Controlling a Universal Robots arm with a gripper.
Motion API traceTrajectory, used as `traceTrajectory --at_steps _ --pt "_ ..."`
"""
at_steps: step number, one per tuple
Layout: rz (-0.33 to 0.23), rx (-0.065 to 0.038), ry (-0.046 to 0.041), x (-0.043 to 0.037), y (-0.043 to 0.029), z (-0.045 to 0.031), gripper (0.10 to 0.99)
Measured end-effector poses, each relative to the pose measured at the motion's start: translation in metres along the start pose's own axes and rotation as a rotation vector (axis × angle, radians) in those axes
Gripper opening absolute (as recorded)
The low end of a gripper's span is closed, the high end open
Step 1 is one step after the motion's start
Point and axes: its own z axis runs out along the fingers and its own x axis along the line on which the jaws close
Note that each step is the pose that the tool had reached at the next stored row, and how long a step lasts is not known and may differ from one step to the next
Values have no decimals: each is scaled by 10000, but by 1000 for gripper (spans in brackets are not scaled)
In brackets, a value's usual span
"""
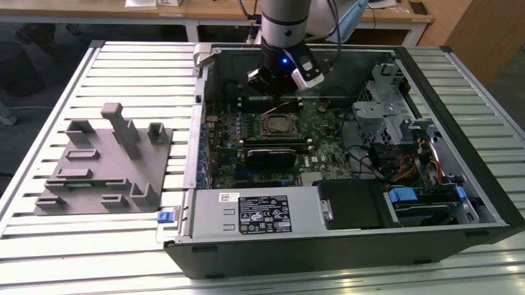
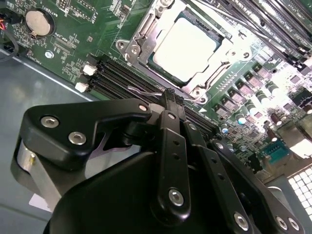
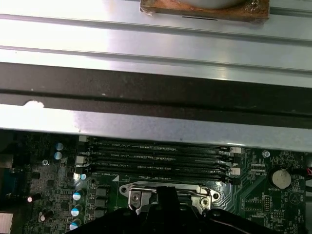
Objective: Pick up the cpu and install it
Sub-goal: 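Install the first cpu locking lever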
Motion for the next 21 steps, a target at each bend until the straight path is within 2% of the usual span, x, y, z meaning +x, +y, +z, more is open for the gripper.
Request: traceTrajectory --at_steps 21 --pt "0 -1 -1 -68 60 75 106"
